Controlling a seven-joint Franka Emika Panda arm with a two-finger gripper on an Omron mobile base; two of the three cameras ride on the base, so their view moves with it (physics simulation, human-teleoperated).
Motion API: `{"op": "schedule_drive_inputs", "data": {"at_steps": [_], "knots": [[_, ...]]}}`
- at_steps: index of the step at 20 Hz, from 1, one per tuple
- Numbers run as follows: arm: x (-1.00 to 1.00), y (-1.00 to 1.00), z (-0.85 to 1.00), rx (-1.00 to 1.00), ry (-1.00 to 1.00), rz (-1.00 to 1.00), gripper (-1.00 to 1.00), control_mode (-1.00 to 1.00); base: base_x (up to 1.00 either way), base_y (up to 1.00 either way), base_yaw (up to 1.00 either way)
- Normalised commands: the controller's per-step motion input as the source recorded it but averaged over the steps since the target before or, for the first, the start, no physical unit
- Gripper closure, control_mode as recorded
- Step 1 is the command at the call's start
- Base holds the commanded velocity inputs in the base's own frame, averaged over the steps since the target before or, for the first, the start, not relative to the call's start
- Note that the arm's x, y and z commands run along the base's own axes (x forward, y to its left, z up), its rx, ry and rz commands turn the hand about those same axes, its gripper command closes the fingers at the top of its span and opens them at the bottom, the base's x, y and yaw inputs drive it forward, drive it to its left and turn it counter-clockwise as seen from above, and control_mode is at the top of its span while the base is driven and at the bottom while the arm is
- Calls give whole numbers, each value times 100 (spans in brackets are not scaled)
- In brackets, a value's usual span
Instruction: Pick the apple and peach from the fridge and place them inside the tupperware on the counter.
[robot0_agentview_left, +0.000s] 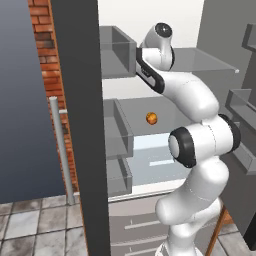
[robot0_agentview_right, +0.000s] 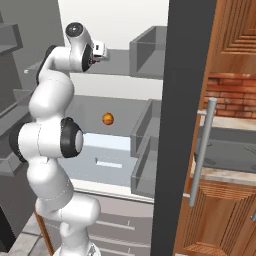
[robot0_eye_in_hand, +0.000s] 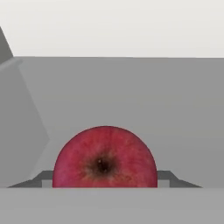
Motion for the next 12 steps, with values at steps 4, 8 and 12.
{"op": "schedule_drive_inputs", "data": {"at_steps": [4,8,12], "knots": [[-94,0,-13,0,-7,0,100,-100,0,0,0],[-97,-3,1,0,-12,-1,100,-100,0,0,0],[-100,-26,12,0,-11,0,100,-100,0,0,0]]}}
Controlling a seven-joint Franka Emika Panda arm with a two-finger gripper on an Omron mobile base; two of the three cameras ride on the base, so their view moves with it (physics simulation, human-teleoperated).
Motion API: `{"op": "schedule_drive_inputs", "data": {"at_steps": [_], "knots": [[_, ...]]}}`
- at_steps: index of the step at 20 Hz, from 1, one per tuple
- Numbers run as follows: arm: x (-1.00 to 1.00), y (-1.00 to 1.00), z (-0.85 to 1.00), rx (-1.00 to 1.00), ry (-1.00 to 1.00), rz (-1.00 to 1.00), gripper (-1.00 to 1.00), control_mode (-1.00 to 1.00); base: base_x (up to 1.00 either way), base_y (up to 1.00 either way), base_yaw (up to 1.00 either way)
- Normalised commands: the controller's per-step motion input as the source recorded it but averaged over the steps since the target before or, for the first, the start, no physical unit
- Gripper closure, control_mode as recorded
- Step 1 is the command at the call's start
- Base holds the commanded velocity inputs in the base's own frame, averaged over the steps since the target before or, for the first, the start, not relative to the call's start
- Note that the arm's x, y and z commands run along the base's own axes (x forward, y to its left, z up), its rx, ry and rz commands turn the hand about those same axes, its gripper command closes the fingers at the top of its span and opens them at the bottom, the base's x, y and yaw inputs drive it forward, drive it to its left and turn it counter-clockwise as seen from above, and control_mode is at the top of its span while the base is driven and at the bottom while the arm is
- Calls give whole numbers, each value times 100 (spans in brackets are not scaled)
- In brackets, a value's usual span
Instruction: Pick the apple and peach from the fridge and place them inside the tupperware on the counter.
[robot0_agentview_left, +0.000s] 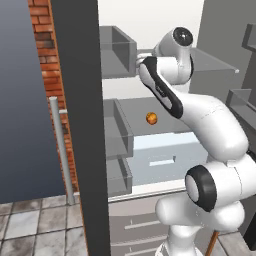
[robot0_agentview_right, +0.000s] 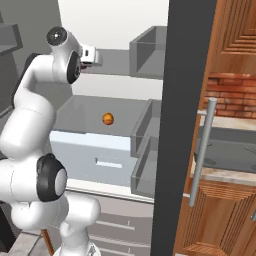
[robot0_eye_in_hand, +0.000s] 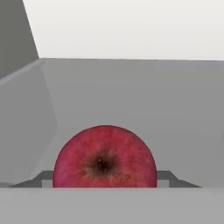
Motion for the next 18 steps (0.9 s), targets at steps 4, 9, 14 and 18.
{"op": "schedule_drive_inputs", "data": {"at_steps": [4,9,14,18], "knots": [[-100,-41,1,0,-7,-1,100,-100,0,0,0],[-100,-19,0,0,-1,0,100,-100,0,0,0],[-74,0,1,0,4,0,100,-100,0,0,0],[-55,0,2,0,9,-2,100,-100,0,0,0]]}}
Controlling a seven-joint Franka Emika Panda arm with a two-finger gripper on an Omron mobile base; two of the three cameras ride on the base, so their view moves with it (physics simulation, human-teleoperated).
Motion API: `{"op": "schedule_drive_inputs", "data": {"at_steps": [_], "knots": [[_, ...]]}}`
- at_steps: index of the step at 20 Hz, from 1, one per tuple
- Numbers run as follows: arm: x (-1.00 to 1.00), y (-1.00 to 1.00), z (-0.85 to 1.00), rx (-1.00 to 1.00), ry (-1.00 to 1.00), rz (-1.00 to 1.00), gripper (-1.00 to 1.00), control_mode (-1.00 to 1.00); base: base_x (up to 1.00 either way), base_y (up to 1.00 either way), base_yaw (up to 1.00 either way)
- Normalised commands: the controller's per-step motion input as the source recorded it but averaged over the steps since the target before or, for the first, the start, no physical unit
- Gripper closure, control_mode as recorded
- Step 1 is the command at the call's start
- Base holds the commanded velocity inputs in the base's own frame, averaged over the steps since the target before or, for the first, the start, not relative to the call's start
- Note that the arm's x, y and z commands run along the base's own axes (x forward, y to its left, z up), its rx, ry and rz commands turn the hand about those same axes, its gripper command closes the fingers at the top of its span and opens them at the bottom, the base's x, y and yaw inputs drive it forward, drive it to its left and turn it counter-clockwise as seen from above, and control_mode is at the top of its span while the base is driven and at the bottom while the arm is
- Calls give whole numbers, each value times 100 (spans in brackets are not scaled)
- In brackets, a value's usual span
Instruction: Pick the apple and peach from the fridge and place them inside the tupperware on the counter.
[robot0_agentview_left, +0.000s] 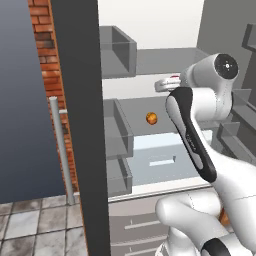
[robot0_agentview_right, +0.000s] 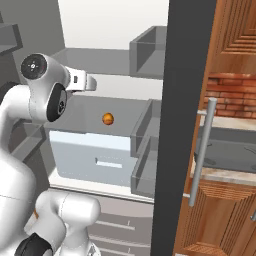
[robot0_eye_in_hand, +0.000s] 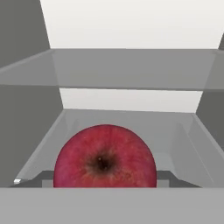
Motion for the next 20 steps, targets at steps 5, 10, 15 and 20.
{"op": "schedule_drive_inputs", "data": {"at_steps": [5,10,15,20], "knots": [[-10,0,0,0,0,0,100,100,0,0,0],[0,0,0,0,0,0,100,100,0,11,0],[0,0,0,0,0,0,100,100,0,44,0],[0,0,0,0,0,0,100,100,6,9,0]]}}
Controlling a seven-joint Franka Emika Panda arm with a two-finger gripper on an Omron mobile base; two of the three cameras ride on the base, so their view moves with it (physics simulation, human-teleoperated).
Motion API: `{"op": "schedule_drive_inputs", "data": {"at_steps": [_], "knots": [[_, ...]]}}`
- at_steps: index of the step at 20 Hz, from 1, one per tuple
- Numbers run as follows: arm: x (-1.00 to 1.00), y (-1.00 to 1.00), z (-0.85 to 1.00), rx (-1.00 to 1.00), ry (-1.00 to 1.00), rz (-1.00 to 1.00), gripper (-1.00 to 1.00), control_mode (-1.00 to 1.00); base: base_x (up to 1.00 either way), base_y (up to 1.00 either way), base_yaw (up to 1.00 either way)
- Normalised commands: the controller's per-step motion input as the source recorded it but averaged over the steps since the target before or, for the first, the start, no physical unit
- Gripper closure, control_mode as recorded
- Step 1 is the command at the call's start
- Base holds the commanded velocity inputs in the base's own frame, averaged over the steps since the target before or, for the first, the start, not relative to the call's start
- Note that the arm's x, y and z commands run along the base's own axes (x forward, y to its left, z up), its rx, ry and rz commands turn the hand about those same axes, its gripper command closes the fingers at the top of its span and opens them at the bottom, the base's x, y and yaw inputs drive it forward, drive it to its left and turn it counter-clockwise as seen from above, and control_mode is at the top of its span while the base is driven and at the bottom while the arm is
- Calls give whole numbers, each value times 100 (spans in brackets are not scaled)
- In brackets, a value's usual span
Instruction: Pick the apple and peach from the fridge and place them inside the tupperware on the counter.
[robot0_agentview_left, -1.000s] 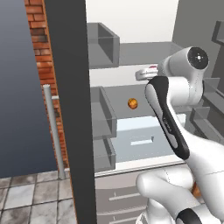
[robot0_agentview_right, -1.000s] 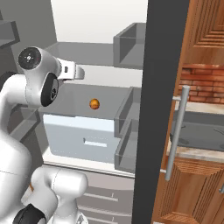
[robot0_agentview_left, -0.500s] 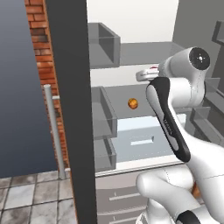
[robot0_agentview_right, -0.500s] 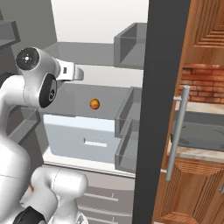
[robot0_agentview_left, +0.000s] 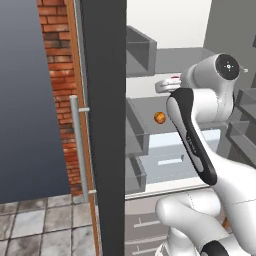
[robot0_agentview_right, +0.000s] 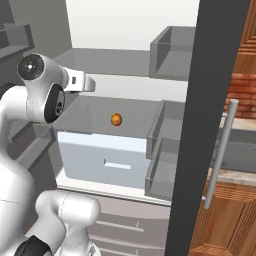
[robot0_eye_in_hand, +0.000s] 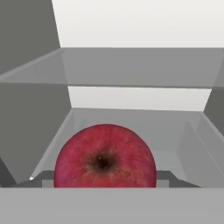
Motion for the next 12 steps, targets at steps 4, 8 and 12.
{"op": "schedule_drive_inputs", "data": {"at_steps": [4,8,12], "knots": [[0,0,0,0,0,0,100,100,4,-4,0],[0,0,0,0,0,0,100,100,7,0,-8],[0,0,0,0,0,0,100,100,1,0,-17]]}}
